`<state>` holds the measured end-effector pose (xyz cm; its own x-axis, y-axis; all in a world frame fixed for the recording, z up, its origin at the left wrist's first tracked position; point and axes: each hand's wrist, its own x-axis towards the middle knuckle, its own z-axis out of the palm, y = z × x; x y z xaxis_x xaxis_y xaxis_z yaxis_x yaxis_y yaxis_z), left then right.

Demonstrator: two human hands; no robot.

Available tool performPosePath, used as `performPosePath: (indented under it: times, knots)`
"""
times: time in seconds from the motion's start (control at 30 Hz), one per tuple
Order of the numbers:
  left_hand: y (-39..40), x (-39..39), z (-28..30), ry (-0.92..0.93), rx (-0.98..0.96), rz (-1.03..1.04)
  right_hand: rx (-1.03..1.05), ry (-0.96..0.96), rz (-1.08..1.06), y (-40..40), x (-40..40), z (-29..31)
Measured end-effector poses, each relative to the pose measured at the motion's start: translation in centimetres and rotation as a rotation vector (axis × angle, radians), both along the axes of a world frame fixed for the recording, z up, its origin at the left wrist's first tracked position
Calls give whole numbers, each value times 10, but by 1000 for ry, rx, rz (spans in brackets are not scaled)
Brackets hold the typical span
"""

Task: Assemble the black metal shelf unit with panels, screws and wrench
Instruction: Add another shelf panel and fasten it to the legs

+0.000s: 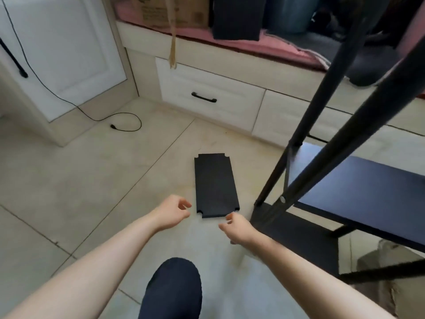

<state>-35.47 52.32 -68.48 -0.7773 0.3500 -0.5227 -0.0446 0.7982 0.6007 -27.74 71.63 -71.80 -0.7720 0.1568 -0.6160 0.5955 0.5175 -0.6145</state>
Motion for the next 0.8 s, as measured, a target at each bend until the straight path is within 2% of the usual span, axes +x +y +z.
performPosePath:
  times: [0.3, 0.4, 0.63, 0.73, 0.8]
  knots:
    - [40, -29, -107, -207, 111, 274, 1, -96, -422, 11, -65, -83]
    - [53, -30, -131, -259, 131, 389, -23, -133, -484, 13, -72, -100]
    - [73, -20, -145, -324, 213, 586, -77, -137, -609, 12, -74, -116]
    - [70, -18, -144, -306, 235, 676, -228, -134, -741, 14, -71, -116]
    - [67, -18, -145, -311, 302, 820, -346, -109, -857, 16, -69, -117]
